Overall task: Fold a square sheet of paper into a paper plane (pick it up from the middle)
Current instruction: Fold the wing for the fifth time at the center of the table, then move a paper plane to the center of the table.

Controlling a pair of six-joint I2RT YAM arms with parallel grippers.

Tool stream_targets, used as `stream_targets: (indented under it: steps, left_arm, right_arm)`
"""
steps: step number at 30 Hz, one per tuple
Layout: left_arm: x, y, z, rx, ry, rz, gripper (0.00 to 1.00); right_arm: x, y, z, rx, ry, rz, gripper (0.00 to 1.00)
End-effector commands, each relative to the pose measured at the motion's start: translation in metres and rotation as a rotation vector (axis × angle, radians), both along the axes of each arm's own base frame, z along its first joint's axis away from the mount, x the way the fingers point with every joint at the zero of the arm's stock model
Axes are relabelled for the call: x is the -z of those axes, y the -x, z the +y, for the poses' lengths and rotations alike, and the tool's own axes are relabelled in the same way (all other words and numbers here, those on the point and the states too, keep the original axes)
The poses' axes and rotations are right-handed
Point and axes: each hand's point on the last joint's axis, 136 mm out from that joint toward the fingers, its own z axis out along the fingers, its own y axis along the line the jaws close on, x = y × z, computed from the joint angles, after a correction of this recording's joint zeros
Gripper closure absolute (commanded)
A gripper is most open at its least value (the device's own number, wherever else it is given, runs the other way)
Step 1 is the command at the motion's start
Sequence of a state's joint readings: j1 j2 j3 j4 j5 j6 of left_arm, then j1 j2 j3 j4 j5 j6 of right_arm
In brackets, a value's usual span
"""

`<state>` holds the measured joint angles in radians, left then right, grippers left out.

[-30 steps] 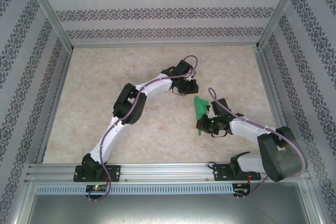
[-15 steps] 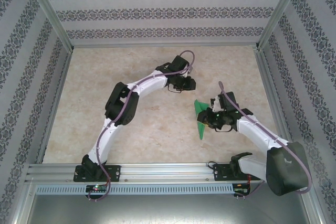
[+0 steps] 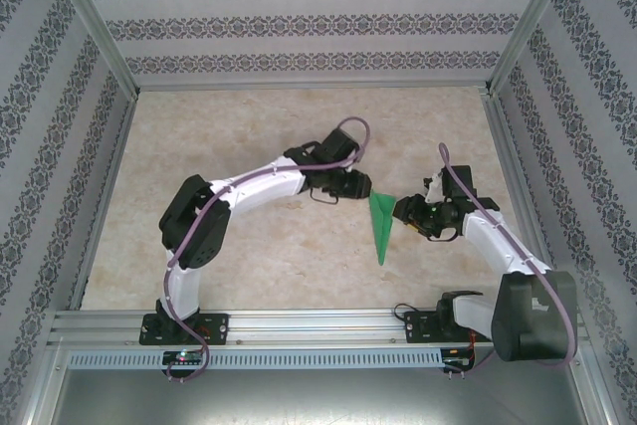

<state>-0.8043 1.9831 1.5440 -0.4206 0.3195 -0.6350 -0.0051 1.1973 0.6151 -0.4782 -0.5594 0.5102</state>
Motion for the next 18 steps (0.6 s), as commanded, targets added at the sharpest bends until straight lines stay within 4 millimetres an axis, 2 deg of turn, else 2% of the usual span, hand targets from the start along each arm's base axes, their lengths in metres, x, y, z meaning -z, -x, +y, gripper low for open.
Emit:
stream_targets:
  steps: [1, 5, 8, 18]
  left_arm:
    - [-0.011, 0.02, -0.015, -0.039, 0.006, -0.034, 0.55]
    - [0.01, 0.044, -0.029, -0.028, -0.054, -0.01, 0.55]
    - [0.023, 0.054, -0.037, -0.024, -0.085, 0.002, 0.55]
    - [0.05, 0.061, -0.053, -0.012, -0.156, 0.002, 0.56]
  right_arm:
    - [-0.006, -0.01, -0.002, -0.021, -0.031, -0.035, 0.54]
    - [-0.005, -0.012, -0.007, -0.023, -0.02, -0.042, 0.51]
    - [-0.005, -0.013, -0.012, -0.011, -0.017, -0.049, 0.5]
    - [-0.003, -0.009, -0.018, 0.01, -0.032, -0.05, 0.49]
